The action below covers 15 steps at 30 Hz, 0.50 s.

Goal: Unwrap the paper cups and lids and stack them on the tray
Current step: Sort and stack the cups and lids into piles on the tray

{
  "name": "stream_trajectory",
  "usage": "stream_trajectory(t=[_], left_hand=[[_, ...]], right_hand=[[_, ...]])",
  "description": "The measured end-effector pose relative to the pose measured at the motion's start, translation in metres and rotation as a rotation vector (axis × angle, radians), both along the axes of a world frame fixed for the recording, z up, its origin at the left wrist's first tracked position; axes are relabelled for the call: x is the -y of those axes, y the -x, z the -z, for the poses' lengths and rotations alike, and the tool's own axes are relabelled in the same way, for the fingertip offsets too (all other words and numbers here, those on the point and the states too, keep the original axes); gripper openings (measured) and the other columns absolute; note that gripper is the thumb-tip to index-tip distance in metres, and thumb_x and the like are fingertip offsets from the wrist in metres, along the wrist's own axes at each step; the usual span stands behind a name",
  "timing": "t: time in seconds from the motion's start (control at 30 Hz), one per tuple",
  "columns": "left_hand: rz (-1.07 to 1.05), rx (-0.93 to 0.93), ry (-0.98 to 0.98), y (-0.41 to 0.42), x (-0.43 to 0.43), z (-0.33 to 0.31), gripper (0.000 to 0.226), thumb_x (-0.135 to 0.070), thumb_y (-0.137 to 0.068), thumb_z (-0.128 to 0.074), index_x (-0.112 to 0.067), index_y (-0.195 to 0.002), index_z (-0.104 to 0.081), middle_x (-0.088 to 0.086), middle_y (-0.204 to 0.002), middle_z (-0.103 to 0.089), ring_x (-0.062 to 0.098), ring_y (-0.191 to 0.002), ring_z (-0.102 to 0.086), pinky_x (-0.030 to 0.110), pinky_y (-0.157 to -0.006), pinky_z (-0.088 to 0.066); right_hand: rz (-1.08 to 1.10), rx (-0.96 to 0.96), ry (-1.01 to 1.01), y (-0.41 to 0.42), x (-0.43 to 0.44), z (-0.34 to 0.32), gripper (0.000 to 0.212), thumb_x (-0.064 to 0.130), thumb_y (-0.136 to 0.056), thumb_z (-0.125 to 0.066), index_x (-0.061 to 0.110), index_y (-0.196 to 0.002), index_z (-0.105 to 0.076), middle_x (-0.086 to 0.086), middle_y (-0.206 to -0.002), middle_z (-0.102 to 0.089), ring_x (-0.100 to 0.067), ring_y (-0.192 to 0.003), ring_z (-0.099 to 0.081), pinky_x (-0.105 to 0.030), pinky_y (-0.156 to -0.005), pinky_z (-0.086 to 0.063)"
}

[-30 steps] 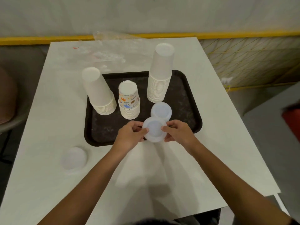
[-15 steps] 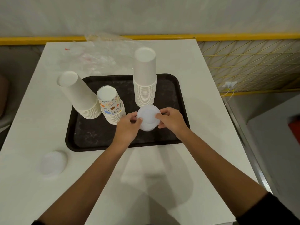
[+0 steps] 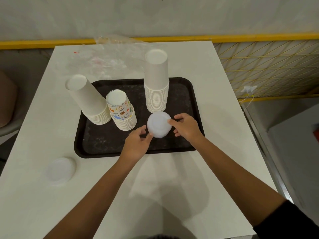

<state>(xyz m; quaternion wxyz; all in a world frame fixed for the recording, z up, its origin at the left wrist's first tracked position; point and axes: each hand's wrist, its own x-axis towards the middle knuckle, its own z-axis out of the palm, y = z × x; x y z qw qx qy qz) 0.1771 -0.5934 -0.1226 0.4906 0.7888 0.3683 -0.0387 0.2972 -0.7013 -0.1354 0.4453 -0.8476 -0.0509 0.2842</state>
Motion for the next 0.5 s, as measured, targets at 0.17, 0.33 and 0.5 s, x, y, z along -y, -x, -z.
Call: stream_trajectory(t=[0.17,0.33,0.5], left_hand=[[0.023,0.025,0.026,0.027,-0.007,0.000,0.039,-0.021,-0.094,-0.050,-0.018,-0.133,-0.048,0.003,-0.127,-0.056,0.006,-0.098,-0.050,0.020,-0.082,-0.036],[0.020,0.050,0.001,0.056,-0.019,0.000,0.027,-0.022,-0.094,-0.051,-0.022,-0.120,-0.057,-0.007,-0.109,-0.059,-0.001,-0.087,-0.052,0.005,-0.066,-0.035],[-0.008,0.071,-0.079,0.094,-0.045,-0.005,0.022,-0.020,-0.093,-0.052,-0.022,-0.113,-0.062,-0.009,-0.103,-0.060,-0.002,-0.082,-0.053,0.002,-0.063,-0.036]], right_hand=[[-0.009,0.054,-0.022,0.020,0.009,-0.012,0.036,0.027,-0.088,-0.061,0.011,-0.119,-0.053,-0.007,-0.102,-0.059,-0.018,-0.082,-0.059,-0.017,-0.062,-0.048],[-0.063,0.045,-0.020,0.058,0.000,-0.013,0.028,0.026,-0.087,-0.062,0.013,-0.111,-0.056,-0.005,-0.104,-0.060,-0.021,-0.092,-0.062,-0.023,-0.075,-0.051],[-0.138,-0.022,-0.031,0.099,-0.033,-0.009,0.028,0.023,-0.087,-0.063,0.009,-0.110,-0.058,-0.005,-0.094,-0.060,-0.018,-0.086,-0.060,-0.030,-0.078,-0.052]])
